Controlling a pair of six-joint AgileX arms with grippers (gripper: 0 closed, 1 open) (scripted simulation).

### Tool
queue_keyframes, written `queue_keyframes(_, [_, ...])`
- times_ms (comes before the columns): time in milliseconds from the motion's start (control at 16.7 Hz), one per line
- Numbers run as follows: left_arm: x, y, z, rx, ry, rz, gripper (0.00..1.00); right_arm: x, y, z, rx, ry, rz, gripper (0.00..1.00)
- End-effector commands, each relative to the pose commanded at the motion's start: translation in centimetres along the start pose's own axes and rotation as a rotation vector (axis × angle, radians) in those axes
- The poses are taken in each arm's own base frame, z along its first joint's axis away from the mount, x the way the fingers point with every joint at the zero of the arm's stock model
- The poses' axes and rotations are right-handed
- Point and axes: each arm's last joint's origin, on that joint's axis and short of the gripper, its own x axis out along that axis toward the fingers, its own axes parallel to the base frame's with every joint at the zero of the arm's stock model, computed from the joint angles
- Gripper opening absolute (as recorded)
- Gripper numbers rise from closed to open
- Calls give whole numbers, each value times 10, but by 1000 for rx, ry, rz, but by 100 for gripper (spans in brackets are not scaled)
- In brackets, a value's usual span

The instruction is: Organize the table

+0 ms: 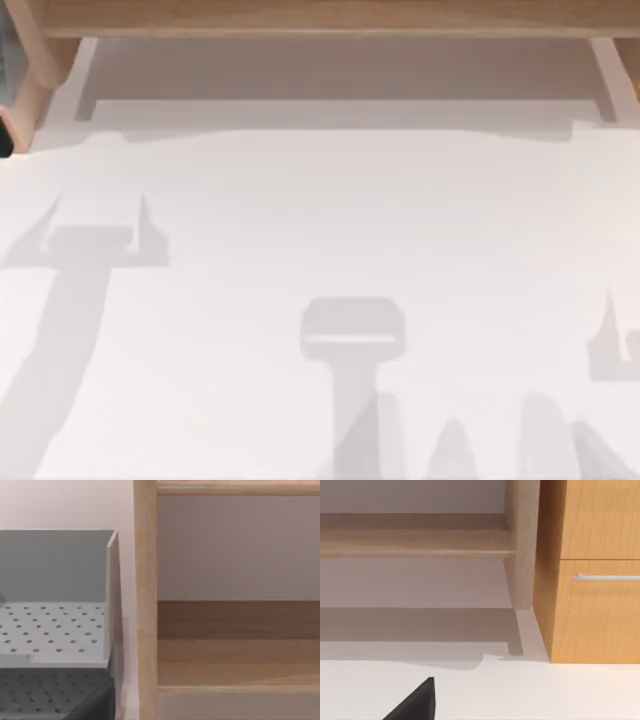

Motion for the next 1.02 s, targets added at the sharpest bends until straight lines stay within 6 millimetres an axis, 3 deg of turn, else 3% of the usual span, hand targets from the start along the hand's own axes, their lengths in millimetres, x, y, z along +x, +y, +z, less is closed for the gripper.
queue_keyframes(240, [70, -33, 82, -6, -12, 6, 100, 0, 0, 0, 0, 0, 0, 100])
queue_keyframes(480, [152, -87, 128, -13, -26, 11, 100, 0, 0, 0, 0, 0, 0, 100])
queue_keyframes(720, [217, -149, 133, -14, -29, 11, 100, 0, 0, 0, 0, 0, 0, 100])
queue_keyframes(1020, [255, -203, 118, -11, -30, 7, 100, 0, 0, 0, 0, 0, 0, 100])
